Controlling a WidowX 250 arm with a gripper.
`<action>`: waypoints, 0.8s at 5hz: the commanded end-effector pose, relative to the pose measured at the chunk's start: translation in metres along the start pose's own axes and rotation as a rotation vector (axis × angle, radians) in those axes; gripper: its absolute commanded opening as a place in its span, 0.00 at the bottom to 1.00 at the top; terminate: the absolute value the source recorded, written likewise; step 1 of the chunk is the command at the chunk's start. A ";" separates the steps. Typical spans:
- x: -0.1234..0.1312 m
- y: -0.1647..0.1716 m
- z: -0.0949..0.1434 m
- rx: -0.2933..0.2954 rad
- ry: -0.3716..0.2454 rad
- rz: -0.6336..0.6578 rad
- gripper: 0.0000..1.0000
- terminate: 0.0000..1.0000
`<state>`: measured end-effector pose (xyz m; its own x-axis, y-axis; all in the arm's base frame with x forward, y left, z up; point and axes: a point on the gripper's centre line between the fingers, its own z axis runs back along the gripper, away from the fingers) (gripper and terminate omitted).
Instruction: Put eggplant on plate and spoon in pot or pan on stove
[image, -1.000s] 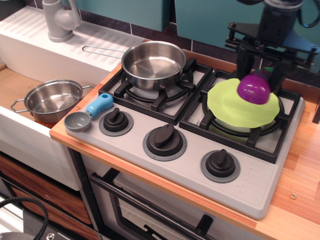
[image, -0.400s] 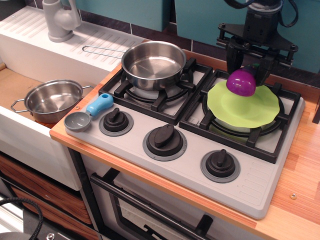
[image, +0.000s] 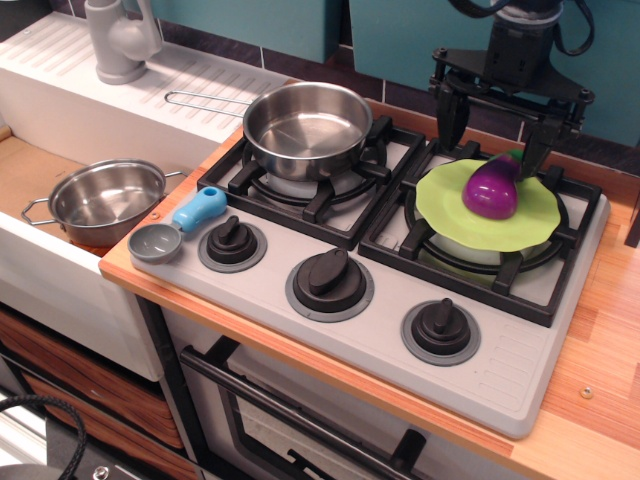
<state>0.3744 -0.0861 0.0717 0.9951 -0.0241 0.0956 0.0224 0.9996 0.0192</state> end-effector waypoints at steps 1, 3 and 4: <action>-0.001 -0.005 0.052 -0.016 -0.007 -0.003 1.00 0.00; -0.012 0.032 0.084 -0.027 0.020 -0.077 1.00 0.00; -0.012 0.032 0.084 -0.027 0.020 -0.077 1.00 0.00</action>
<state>0.3523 -0.0515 0.1319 0.9953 -0.0959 0.0094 0.0959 0.9954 0.0040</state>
